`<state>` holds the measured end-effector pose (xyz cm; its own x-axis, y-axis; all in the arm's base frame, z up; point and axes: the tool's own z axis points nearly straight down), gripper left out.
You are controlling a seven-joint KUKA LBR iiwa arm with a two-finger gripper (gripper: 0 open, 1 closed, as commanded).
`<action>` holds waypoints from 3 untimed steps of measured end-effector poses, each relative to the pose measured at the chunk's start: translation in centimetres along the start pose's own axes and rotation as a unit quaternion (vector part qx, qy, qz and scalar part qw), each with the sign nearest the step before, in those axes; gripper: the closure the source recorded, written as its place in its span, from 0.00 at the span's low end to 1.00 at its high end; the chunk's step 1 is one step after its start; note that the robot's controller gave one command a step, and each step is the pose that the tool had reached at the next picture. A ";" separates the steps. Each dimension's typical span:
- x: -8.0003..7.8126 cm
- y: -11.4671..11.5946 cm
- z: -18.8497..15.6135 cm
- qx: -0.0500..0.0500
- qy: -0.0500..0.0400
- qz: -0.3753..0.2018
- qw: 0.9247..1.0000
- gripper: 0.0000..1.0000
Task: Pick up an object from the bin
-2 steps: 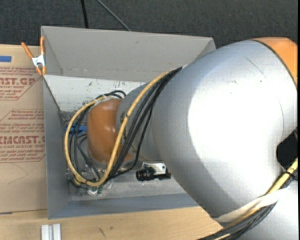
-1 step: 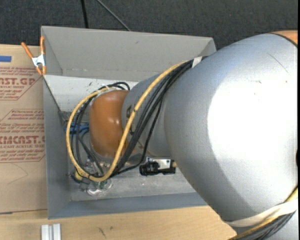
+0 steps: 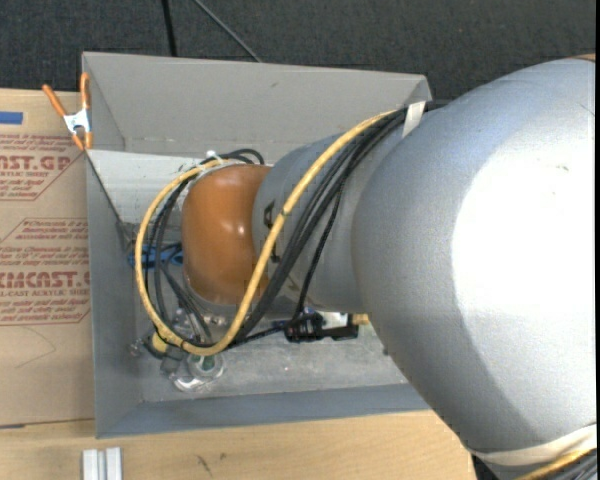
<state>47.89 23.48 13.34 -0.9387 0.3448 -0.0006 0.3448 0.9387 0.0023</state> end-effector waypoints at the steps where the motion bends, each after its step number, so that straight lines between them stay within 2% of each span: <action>1: 0.0 0.1 -0.6 0.001 0.001 -0.001 1.000 1.00; 2: 0.1 0.1 -0.9 0.001 0.001 -0.001 1.000 1.00; 3: 0.1 0.2 -4.4 0.000 0.000 -0.002 1.000 1.00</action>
Offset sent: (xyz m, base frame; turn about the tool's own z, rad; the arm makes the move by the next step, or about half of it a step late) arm 0.0001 0.0000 0.0067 0.0000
